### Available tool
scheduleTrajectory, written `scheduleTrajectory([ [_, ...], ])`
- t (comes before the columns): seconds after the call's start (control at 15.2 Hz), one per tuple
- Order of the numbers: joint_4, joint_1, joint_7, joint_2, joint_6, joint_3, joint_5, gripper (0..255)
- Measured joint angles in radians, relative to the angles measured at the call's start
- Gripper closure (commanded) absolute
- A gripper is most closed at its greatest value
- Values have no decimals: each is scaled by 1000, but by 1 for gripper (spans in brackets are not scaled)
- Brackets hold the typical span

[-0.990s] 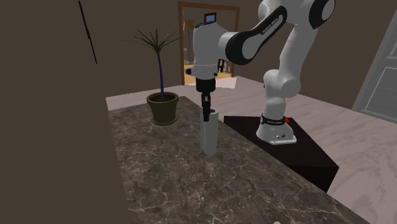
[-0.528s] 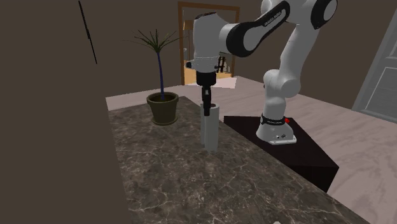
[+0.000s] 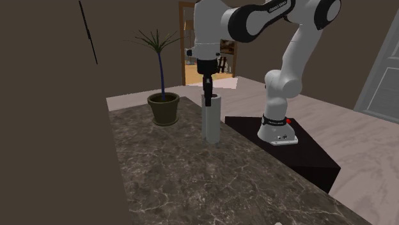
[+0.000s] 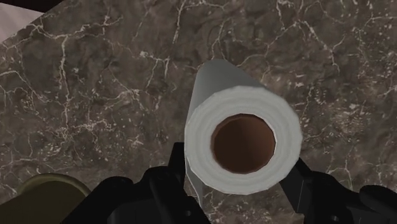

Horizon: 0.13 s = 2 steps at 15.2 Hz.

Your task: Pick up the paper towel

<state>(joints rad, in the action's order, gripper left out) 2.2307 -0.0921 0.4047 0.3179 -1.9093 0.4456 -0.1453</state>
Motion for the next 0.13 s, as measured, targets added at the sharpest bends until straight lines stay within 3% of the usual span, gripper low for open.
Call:
scheduleTrajectory([
  [0.13, -18, 0, 1, 3, 21, -2, 0, 255],
])
